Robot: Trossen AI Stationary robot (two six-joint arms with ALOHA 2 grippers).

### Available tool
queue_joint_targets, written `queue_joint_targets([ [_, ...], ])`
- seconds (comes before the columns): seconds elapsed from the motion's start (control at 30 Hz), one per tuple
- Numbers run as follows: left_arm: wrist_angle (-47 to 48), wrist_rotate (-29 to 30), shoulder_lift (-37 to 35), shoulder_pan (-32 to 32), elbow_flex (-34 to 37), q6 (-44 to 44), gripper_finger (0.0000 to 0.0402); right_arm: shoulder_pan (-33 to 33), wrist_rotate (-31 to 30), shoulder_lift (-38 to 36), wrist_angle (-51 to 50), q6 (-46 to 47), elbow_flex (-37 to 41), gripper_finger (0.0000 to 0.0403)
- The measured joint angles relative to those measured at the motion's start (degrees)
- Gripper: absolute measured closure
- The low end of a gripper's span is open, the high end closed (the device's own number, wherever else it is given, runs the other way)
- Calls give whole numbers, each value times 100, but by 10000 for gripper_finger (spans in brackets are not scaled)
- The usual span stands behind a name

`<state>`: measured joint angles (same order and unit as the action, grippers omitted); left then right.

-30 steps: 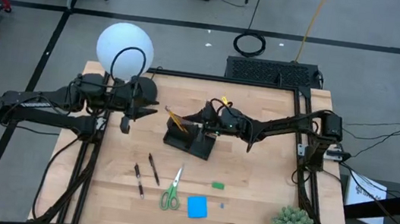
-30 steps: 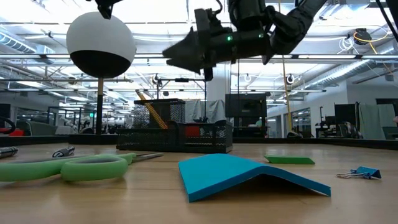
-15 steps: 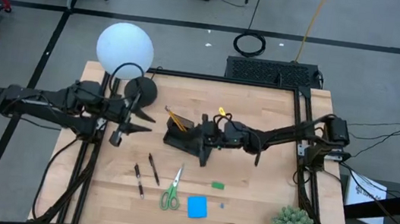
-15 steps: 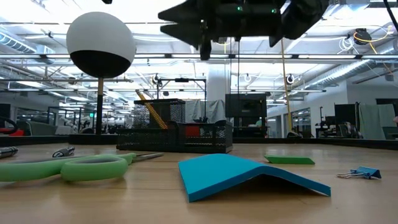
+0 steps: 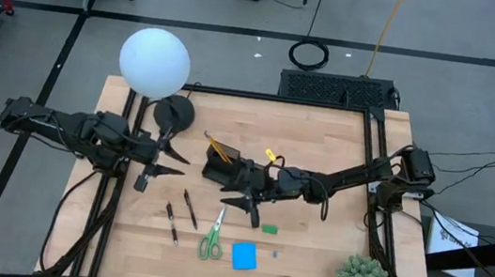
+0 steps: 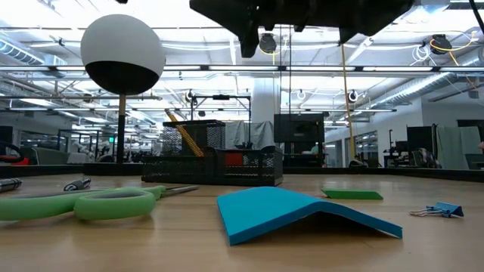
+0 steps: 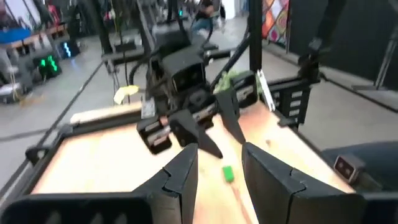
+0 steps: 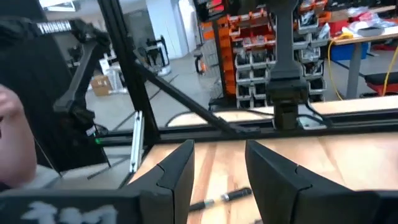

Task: Pick and place office supplies into organizer
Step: Put the green scissors into the black desk organizer

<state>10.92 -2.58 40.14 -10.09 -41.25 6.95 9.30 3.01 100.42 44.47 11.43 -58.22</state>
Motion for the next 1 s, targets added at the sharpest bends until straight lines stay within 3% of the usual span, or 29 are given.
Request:
queue_joint_targets([
  [0.4, 503, 172, 108, -35, 0, 50, 275, -316, -15, -235, -1281, -324, 2, 273],
  [0.6, 376, 610, 149, -33, 0, 72, 275, -279, -2, -525, -1690, -1232, 2, 273],
  [0.8, 121, 1080, 94, 15, -121, 27, 275, -366, -26, -616, -1870, -1373, -184, 273],
  [1.0, 144, 1162, 90, 86, -349, -214, 275, -407, -8, -543, -3335, -1717, -733, 273],
])
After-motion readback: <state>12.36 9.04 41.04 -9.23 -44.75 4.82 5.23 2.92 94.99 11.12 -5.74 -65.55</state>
